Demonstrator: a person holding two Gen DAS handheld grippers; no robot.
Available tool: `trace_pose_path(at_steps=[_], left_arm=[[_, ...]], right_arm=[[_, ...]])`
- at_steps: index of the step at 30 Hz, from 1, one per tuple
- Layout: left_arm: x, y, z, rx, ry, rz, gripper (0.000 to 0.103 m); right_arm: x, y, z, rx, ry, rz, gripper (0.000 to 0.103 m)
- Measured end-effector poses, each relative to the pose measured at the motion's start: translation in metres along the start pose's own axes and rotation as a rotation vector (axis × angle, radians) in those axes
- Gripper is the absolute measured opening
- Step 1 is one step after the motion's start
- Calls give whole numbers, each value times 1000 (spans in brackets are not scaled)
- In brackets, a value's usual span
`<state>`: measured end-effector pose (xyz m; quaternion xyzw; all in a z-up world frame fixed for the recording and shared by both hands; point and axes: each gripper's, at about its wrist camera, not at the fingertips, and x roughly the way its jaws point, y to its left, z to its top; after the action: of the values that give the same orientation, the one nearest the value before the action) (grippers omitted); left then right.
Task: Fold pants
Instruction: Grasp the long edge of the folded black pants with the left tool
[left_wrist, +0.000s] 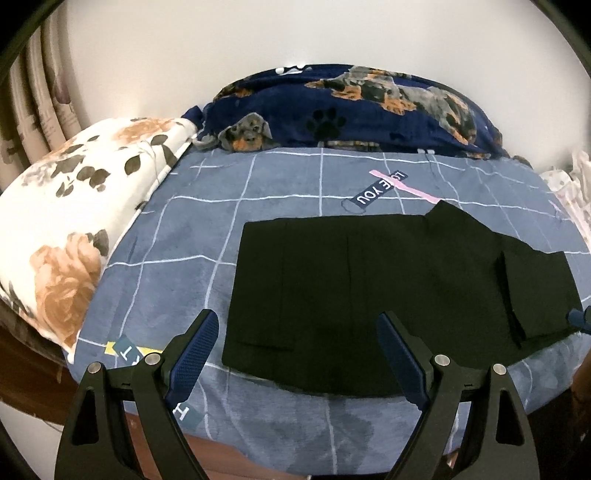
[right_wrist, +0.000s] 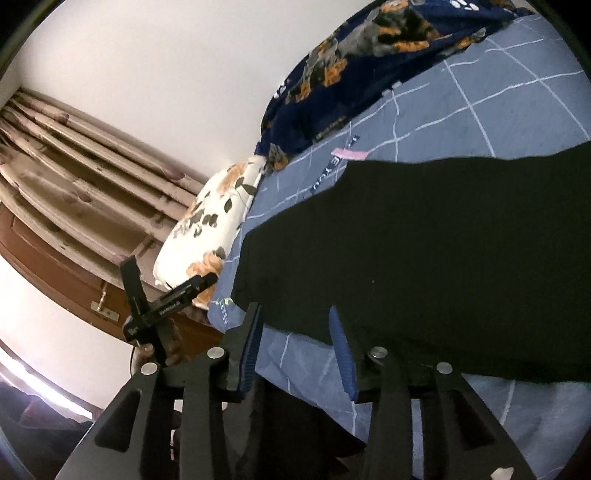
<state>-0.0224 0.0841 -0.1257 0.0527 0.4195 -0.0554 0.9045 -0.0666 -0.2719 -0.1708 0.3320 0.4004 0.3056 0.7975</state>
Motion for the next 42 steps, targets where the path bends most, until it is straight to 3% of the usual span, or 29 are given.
trace_pose_path(at_steps=[2,4,7,10,16,28,32,42], left_arm=[[3,3,-1,-19,26,-26,87],[7,11,-1,-69,63,-105,87],[15,38,-4,-231,136,-293,87],[23,66,-13,-373,182,-426,86],[36,99,-33,-486,271,-521,78],[81,106,-44,-559,397,-552,77],[90,110,-38,-573,374,-576,77],[96,104,-27,-487,350,-550,77]], right_arm=[[0,-3,-1,14,3,-1,44],[0,-7,-1,31,1,-2,46],[-6,-12,-1,55,-10,0,48],[-11,-16,-1,75,-25,9,51],[-14,-26,-1,125,-33,22,55],[-13,-30,-2,160,-32,24,57],[-14,-30,-2,166,-34,21,57],[-16,-40,-4,225,-52,36,63]])
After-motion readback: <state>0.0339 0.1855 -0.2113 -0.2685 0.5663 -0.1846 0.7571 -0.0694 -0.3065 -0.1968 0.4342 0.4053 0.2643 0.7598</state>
